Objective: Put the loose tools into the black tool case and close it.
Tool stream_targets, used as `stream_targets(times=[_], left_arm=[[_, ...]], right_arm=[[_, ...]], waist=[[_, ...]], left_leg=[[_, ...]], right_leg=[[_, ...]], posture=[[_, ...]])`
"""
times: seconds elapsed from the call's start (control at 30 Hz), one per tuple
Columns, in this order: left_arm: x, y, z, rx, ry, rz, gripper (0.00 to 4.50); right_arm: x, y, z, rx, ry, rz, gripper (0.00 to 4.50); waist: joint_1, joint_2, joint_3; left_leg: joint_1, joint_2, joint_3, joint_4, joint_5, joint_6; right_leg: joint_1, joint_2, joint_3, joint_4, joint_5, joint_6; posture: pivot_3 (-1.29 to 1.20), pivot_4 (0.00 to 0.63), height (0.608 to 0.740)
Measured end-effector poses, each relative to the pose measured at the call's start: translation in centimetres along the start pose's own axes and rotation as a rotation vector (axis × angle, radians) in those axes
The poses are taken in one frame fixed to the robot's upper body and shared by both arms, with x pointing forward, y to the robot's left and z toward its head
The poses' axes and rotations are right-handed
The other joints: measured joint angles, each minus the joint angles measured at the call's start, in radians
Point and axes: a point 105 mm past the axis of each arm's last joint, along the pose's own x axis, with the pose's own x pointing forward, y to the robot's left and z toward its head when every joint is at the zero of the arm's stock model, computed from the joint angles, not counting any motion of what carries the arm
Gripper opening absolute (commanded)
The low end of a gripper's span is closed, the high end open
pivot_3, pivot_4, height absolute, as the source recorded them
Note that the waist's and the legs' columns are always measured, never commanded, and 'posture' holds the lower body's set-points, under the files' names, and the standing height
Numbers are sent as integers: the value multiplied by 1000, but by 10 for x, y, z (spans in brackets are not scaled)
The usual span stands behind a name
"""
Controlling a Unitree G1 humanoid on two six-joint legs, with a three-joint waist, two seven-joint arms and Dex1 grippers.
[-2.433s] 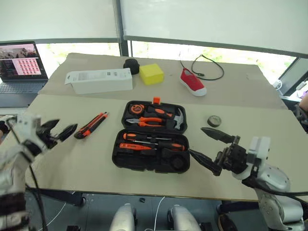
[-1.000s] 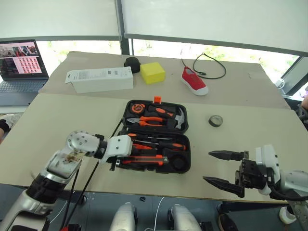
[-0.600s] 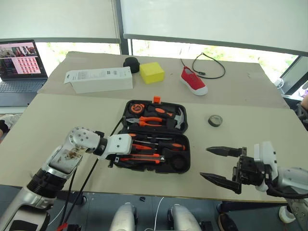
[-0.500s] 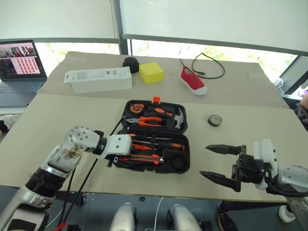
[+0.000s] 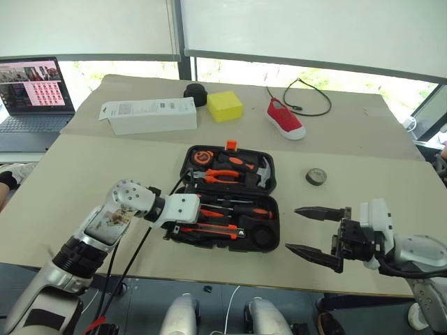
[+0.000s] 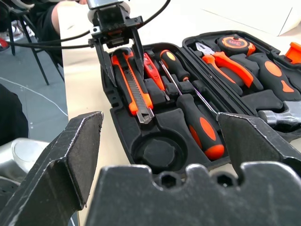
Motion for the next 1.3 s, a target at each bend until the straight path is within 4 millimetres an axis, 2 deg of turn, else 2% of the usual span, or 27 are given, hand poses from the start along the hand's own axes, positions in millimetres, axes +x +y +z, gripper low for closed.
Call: stream_targets(times=[0.03, 0.07, 0.17, 0.27, 0.33, 0.43, 0.53, 0.73, 0.93, 1.13, 1.3], left_arm=[[0, 0, 0, -11, -1, 3, 2765], [-1, 2, 0, -14, -4, 17, 2980], [-3, 5, 5, -42, -79, 46, 4018], [-3, 4, 17, -77, -220, 25, 4018], [-13, 6, 24, -77, -284, 33, 4018], [-31, 11, 32, -97, -371, 57, 3346], [-39, 12, 25, -82, -359, 73, 2227], [-23, 1, 7, -126, -331, 61, 52], [-1, 0, -3, -133, -262, 76, 52], [7, 2, -1, -108, -228, 77, 52], [17, 5, -6, -196, -183, 89, 52]], right_arm=[[1, 0, 0, 0, -3, -1, 4500], [1, 0, 0, -1, -5, -2, 4500], [2, -2, 1, -2, -15, -15, 4500], [3, -3, 0, 1, -26, -27, 4500], [2, -4, -1, 5, -26, -35, 4500], [2, -5, -2, 13, -44, -54, 4500], [1, -7, -7, 34, -55, -79, 4500], [-1, -6, -13, 37, -58, -104, 4500], [-3, -5, -17, 40, -60, -114, 4500], [-5, -5, -21, 54, -53, -122, 4500], [-7, -4, -23, 62, -47, -128, 4500]], waist=[[0, 0, 0], [-1, 0, 0], [-2, 0, 0], [-2, 0, 0], [-3, 0, 0], [-4, 0, 0], [-4, 0, 0], [-2, 0, 0], [-2, 0, 0], [2, 1, 0], [2, 4, -2]], left_leg=[[0, 0, 0, 0, 0, 0], [1, 0, 0, 0, 0, 0], [0, 0, 0, 0, 0, 0], [-3, 0, -1, 0, 0, 0], [-3, 0, -1, 0, 0, 0], [-2, 0, -1, 0, 0, 0], [-2, 0, 0, 0, 0, 0], [-2, 0, 0, 0, 0, 0], [-2, 0, 0, 0, 0, 0], [4, 0, 0, 1, 0, 0], [9, -1, 0, 0, 0, 0]], right_leg=[[0, 0, 0, 0, 0, 0], [0, 0, 0, 0, 0, 0], [0, 0, 0, 0, 0, 0], [-3, 0, 0, 1, 0, 0], [-3, 0, 0, 1, 0, 0], [-3, 0, 0, 1, 0, 0], [-3, 0, 0, 1, 0, 0], [-3, 0, 0, 1, 0, 0], [-3, 0, 0, 1, 0, 0], [4, 0, 0, 0, 0, 0], [9, -1, 0, -1, 0, 1]], posture=[[0, 150, 740], [0, 150, 740], [0, 150, 740], [0, 150, 740], [0, 150, 740], [0, 150, 740], [0, 150, 740], [0, 150, 740], [0, 150, 740], [0, 150, 740], [0, 150, 740]])
